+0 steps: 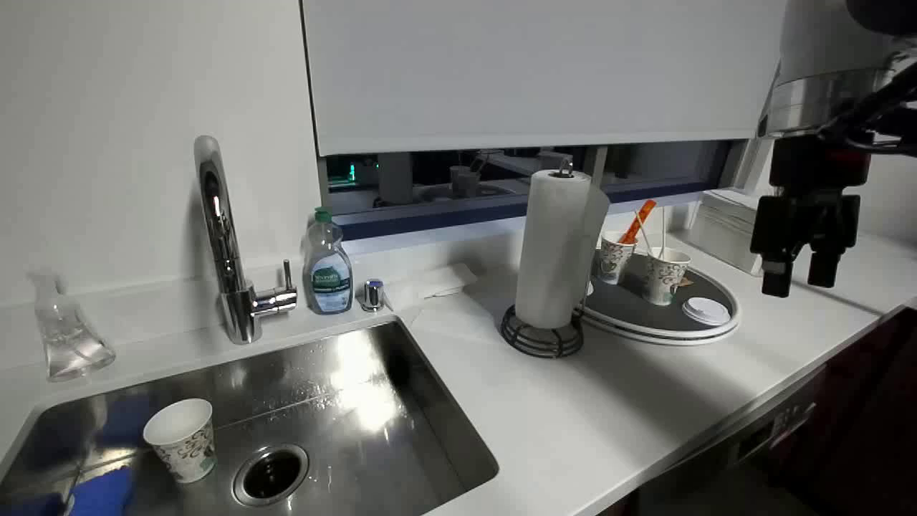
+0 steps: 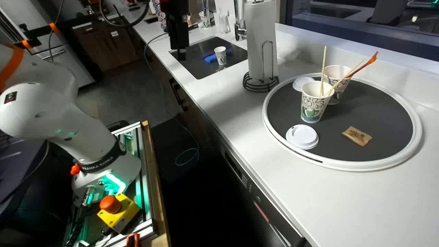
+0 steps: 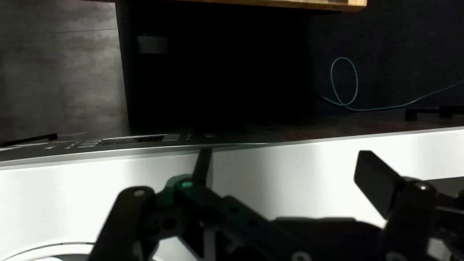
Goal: Place the wooden stirrers in the coffee cup at the back.
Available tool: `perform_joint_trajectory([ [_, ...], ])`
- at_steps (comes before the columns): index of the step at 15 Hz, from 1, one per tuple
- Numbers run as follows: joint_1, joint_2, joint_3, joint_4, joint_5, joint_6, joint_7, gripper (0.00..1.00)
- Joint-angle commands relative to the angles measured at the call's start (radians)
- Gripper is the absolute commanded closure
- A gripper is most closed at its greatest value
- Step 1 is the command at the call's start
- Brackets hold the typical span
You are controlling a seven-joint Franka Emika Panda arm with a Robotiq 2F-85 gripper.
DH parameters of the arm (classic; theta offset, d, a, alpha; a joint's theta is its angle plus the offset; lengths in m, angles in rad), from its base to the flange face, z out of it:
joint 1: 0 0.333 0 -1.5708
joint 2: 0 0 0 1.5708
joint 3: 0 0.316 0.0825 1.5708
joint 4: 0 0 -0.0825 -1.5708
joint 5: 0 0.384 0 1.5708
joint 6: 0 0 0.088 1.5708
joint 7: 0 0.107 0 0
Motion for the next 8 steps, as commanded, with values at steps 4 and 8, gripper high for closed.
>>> perform_joint_trajectory([
  [4, -0.055, 0.003, -0.013, -0.043, -0.018, 0.239, 0.059, 0.0],
  [8, -0.136, 0.06, -0.035, -0.078, -0.069, 0.534, 0.114, 0.0],
])
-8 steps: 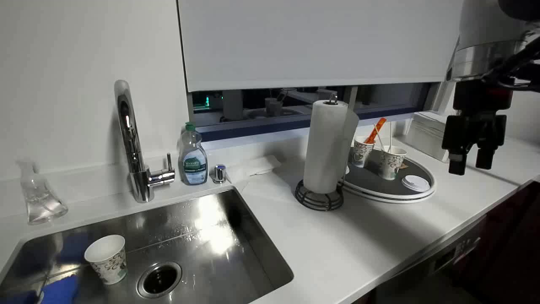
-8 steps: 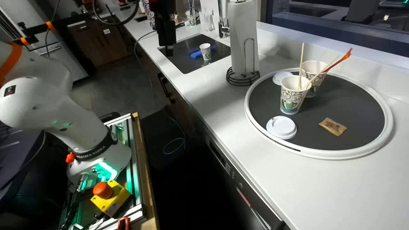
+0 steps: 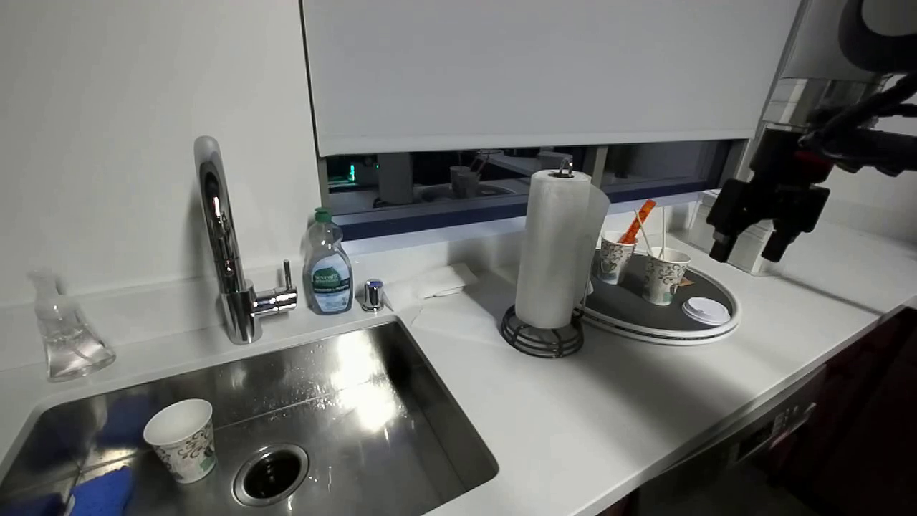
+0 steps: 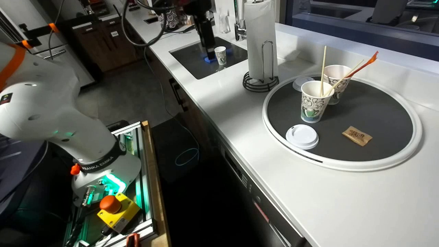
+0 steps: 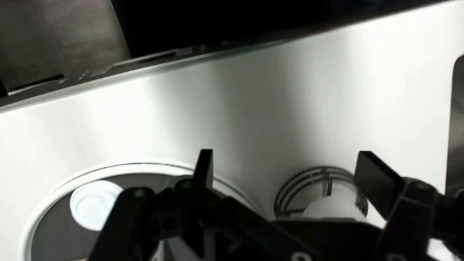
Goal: Place the wooden stirrers in the coffee cup at the back.
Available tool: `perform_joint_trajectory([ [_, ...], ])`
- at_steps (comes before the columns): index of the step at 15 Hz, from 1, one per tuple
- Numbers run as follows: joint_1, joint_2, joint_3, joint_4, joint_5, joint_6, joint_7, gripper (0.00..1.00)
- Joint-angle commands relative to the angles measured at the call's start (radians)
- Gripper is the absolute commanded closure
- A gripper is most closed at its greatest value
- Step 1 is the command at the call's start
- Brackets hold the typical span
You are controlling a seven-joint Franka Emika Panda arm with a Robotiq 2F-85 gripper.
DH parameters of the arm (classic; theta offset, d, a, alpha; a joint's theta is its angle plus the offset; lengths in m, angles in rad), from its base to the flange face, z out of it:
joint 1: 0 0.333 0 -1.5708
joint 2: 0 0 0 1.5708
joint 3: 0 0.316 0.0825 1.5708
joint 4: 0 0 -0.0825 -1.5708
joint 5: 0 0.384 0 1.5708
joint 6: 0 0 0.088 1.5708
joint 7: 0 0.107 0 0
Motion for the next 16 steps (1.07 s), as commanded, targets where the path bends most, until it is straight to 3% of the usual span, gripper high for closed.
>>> perform_joint_trajectory([
  [1, -0.079, 0.065, -0.012, -0.035, -0.085, 0.252, 0.061, 0.0],
  [5, -0.212, 0.208, -0.013, 0.005, -0.272, 0.53, 0.181, 0.0],
  [7, -0.29, 0.255, -0.003, 0.05, -0.385, 0.51, 0.298, 0.0],
  [8, -0.22, 0.196, -0.035, 0.001, -0.306, 0.508, 0.201, 0.0],
  [12, -0.255, 0.222, -0.035, 0.01, -0.381, 0.547, 0.273, 0.0],
  [16, -0.329, 0.27, 0.016, 0.036, -0.675, 0.77, 0.396, 0.0],
])
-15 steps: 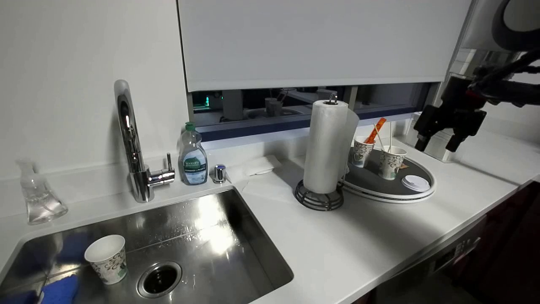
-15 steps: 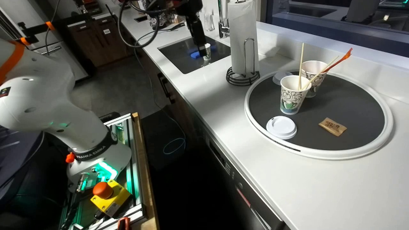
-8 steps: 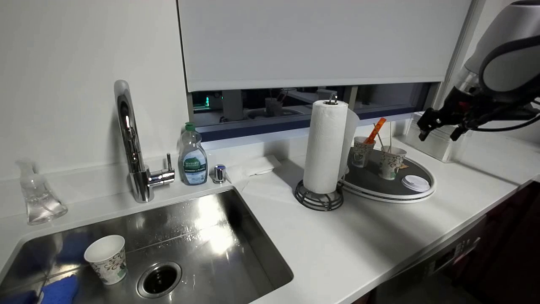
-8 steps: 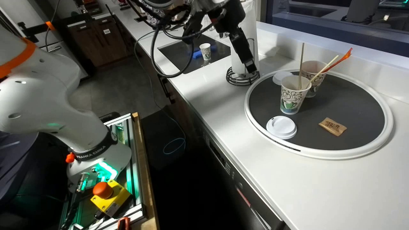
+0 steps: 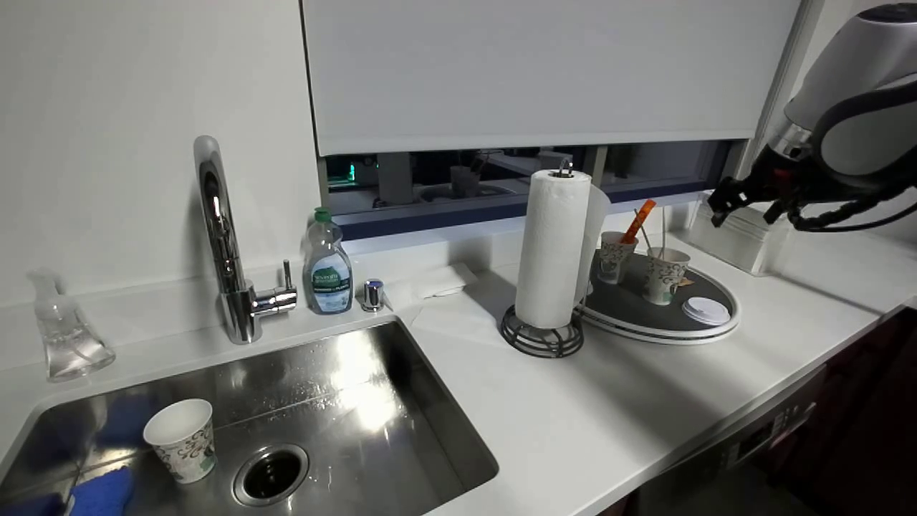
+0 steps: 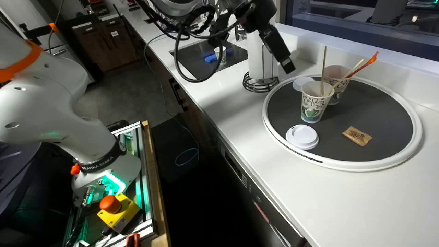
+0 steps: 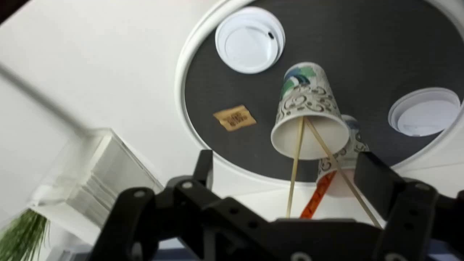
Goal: Place the wooden stirrers in the coffee cup at the back.
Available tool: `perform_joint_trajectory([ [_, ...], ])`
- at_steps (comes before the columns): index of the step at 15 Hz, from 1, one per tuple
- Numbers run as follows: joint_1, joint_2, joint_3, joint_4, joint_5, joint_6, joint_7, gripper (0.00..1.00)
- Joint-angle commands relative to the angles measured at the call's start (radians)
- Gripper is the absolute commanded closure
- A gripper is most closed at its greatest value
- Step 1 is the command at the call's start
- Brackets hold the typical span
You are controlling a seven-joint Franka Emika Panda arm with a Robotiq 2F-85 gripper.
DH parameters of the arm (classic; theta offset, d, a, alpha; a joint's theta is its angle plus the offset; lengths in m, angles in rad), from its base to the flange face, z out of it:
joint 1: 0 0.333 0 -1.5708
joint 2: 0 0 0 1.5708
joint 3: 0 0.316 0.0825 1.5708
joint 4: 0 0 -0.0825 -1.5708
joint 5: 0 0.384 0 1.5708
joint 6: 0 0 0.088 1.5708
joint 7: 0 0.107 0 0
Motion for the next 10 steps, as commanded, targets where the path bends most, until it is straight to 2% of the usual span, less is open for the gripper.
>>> perform_joint_trajectory([
  [1, -0.078, 0.041, 0.043, 0.011, -0.236, 0.208, 0.149, 0.0],
  [3, -0.102, 0.078, 0.056, 0.033, -0.275, 0.262, 0.265, 0.0],
  [5, -0.096, 0.126, 0.053, 0.041, -0.231, 0.259, 0.312, 0.0],
  [8, -0.07, 0.195, 0.034, 0.064, -0.143, 0.208, 0.288, 0.0],
  [9, -0.078, 0.141, 0.037, 0.026, -0.185, 0.233, 0.282, 0.0],
  [10, -0.078, 0.165, 0.036, 0.034, -0.17, 0.233, 0.282, 0.0],
])
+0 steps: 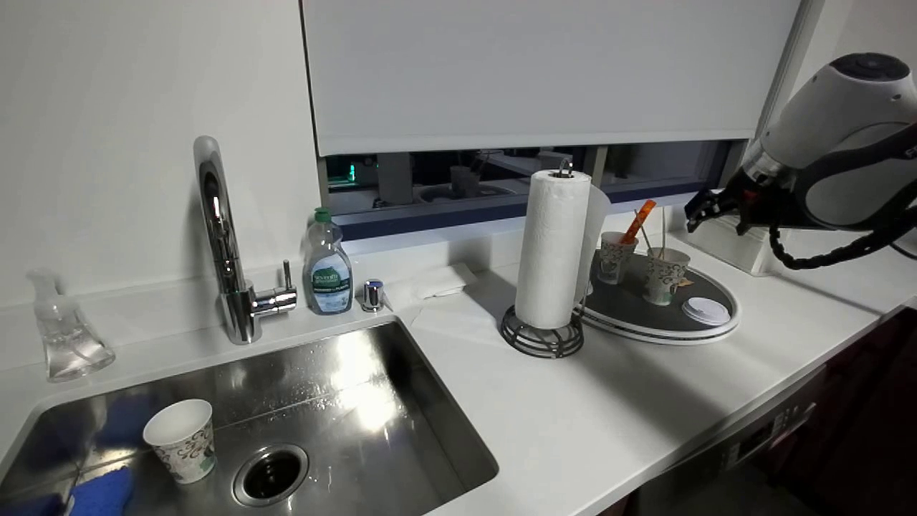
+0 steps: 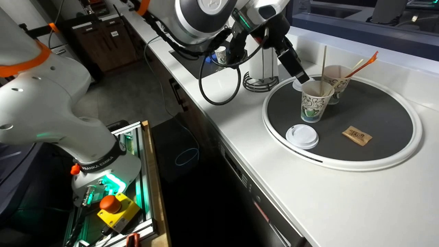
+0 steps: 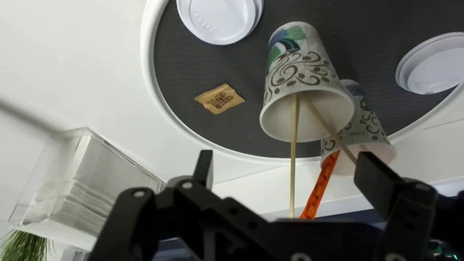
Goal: Place the wooden stirrers in the coffee cup at the back.
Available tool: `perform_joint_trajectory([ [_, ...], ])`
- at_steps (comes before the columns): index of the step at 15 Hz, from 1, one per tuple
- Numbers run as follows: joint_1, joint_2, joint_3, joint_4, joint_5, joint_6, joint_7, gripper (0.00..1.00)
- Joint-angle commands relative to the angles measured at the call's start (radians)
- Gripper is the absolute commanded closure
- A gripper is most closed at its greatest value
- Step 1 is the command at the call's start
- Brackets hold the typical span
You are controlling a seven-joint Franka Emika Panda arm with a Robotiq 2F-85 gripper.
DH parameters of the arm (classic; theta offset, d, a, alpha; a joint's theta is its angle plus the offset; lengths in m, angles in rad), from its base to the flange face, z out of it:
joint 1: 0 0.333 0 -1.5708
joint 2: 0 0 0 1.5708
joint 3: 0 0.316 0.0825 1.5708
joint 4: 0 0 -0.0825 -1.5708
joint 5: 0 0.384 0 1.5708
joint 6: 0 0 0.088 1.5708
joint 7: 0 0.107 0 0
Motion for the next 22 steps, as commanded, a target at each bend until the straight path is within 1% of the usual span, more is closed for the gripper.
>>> perform_joint_trajectory([
  [1, 0.0, 0.016, -0.001, 0.007, 0.007, 0.0, 0.0, 0.0],
  [2, 0.0, 0.025, -0.001, 0.015, 0.01, 0.0, 0.0, 0.0],
  [3, -0.023, 0.048, -0.003, 0.053, -0.124, 0.032, 0.084, 0.0],
  [4, -0.023, 0.077, -0.006, 0.076, -0.153, 0.063, 0.083, 0.0],
  [5, -0.029, 0.106, -0.009, 0.108, -0.203, 0.089, 0.118, 0.0],
  [6, -0.036, 0.139, -0.015, 0.15, -0.284, 0.11, 0.158, 0.0],
  [7, -0.034, 0.166, -0.021, 0.182, -0.318, 0.128, 0.175, 0.0],
  [9, -0.021, 0.225, -0.042, 0.262, -0.425, 0.138, 0.247, 0.0],
  [12, 0.007, 0.298, -0.049, 0.334, -0.47, 0.127, 0.299, 0.0],
  [16, 0.014, 0.305, -0.023, 0.292, -0.439, 0.134, 0.262, 0.0],
  [18, 0.016, 0.302, -0.02, 0.268, -0.44, 0.128, 0.251, 0.0],
  [22, 0.029, 0.321, -0.046, 0.273, -0.463, 0.115, 0.303, 0.0],
])
